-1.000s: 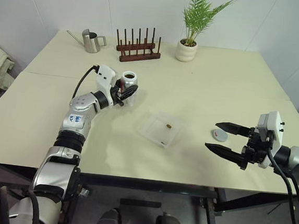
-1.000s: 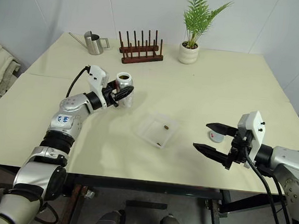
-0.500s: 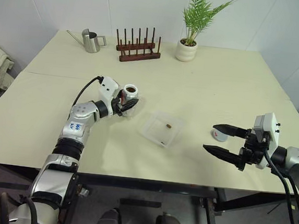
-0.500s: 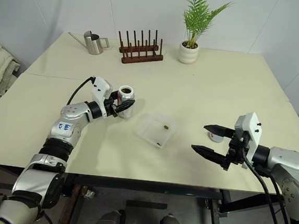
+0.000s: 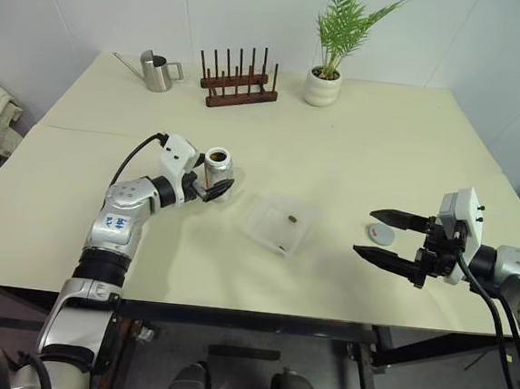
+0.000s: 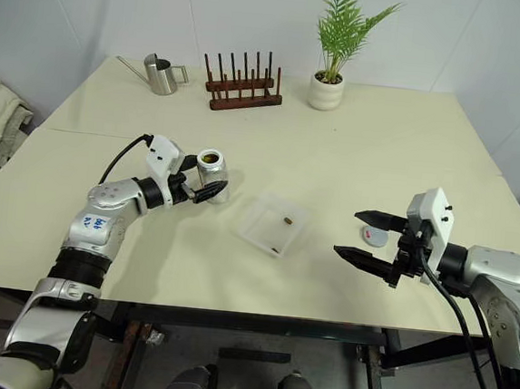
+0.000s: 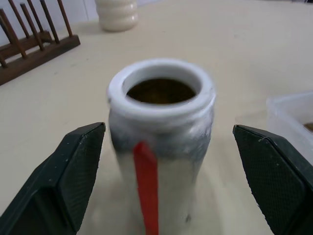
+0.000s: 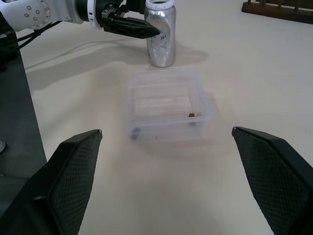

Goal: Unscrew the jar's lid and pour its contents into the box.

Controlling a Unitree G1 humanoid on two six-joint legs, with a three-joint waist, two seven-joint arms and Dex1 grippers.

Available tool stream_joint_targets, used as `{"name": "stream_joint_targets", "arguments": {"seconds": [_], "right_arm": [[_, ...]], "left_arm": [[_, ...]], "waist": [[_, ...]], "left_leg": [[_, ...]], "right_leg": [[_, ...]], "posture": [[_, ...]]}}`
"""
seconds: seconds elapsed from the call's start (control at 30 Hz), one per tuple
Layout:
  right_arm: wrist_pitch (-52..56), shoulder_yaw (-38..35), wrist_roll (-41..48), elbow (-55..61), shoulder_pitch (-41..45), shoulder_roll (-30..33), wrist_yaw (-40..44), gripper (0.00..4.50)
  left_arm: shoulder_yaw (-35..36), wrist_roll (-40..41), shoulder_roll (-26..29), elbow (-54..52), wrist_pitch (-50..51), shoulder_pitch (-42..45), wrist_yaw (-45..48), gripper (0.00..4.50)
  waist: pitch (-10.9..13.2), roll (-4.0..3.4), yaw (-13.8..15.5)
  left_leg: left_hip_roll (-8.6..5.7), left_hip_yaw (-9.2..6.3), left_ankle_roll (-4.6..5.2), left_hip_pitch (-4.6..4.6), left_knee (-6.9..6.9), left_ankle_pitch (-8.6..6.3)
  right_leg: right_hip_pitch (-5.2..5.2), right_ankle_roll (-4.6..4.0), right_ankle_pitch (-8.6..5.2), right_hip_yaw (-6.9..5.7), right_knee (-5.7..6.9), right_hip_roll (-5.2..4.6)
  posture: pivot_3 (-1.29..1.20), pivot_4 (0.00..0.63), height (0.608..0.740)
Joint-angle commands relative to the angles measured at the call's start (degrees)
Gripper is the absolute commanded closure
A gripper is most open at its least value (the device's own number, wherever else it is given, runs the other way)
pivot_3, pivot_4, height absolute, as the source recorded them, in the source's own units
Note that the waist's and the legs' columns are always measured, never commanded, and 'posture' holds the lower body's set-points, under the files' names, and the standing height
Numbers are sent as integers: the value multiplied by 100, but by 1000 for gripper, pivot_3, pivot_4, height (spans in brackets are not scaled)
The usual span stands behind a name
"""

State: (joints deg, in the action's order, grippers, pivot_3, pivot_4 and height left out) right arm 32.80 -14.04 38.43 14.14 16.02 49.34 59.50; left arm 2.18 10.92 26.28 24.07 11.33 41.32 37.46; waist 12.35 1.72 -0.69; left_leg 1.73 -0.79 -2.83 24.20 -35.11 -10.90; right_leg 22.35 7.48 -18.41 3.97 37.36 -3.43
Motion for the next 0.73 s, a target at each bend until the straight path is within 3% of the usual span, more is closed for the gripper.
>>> {"name": "stream_joint_targets", "arguments": {"seconds": [0.03,0.27,0.4,0.57,0.73], "right_arm": [[-127,-95,-3,-40,106,60,99,0],[-91,-128,-52,-145,158,205,278,0],[-33,-268,-22,-235,73,544,587,0],[-75,-412,-4,-554,200,844,848,0],[-322,-427,-237,-1140,442,1087,1093,0]], "left_arm": [[34,35,217,-699,345,-225,109,39],[215,229,750,-1520,971,-677,400,39],[382,831,1389,-2119,1218,-1263,1514,39],[1249,1827,2111,-1376,765,-1413,3356,39],[1340,1655,2529,-23,-17,-854,4126,39]], "waist": [[0,0,-7],[0,0,-30],[0,-1,-110],[0,-2,-113],[-1,-5,-107]], "left_leg": [[0,0,0,0,1,0],[0,1,0,0,4,0],[3,10,-2,-2,16,-3],[16,14,-1,-1,26,-7],[13,25,1,-3,34,-8]], "right_leg": [[0,-1,-1,0,-1,0],[0,-5,-3,0,-4,-3],[1,-11,-6,-1,-16,-9],[12,-45,-21,-8,-25,-7],[9,-120,-59,-5,-44,-19]], "posture": [[0,150,740],[0,150,740],[0,150,740],[0,150,740],[0,150,740]]}}
